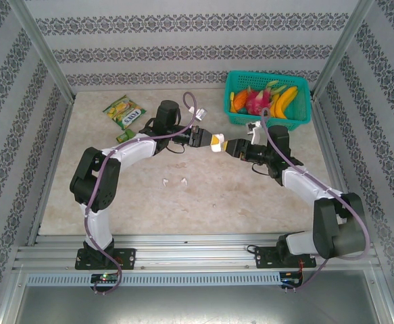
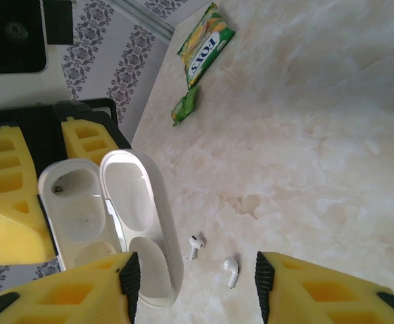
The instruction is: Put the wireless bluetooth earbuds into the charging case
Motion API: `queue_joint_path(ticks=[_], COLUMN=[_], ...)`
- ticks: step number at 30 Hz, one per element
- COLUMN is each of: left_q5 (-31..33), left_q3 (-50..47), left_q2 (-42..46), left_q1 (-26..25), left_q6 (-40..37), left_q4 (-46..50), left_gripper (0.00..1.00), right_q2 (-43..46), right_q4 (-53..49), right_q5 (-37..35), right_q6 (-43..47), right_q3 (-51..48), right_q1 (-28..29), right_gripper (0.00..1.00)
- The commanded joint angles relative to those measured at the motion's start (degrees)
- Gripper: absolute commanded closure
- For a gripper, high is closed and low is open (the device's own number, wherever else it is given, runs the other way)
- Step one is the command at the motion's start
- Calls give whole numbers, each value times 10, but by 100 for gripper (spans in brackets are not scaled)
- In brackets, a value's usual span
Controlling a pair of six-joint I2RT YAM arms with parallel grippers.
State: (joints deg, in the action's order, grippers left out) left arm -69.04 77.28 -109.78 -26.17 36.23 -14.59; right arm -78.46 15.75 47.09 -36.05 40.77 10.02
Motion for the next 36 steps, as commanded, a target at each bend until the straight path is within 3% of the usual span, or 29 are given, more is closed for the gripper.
queue_joint_path(ticks=[1, 8, 18, 30, 36], left_q5=[-20, -25, -25, -23, -14], left_q3=[20, 20, 18, 22, 21], left_q2=[-5, -4, -6, -9, -9], left_q1=[-1, -3, -7, -9, -9], left_q6=[8, 8, 8, 8, 7], left_q4=[-33, -34, -34, -31, -28], left_gripper=[100, 100, 100, 99, 81], right_q2=[-6, -16, -29, -31, -26], right_q4=[24, 23, 26, 21, 13], right_q5=[14, 12, 26, 30, 27], right_q6=[4, 5, -1, 5, 8], right_q3=[16, 20, 40, 41, 46], right_q1=[5, 5, 9, 13, 10], right_gripper=[51, 59, 60, 83, 90])
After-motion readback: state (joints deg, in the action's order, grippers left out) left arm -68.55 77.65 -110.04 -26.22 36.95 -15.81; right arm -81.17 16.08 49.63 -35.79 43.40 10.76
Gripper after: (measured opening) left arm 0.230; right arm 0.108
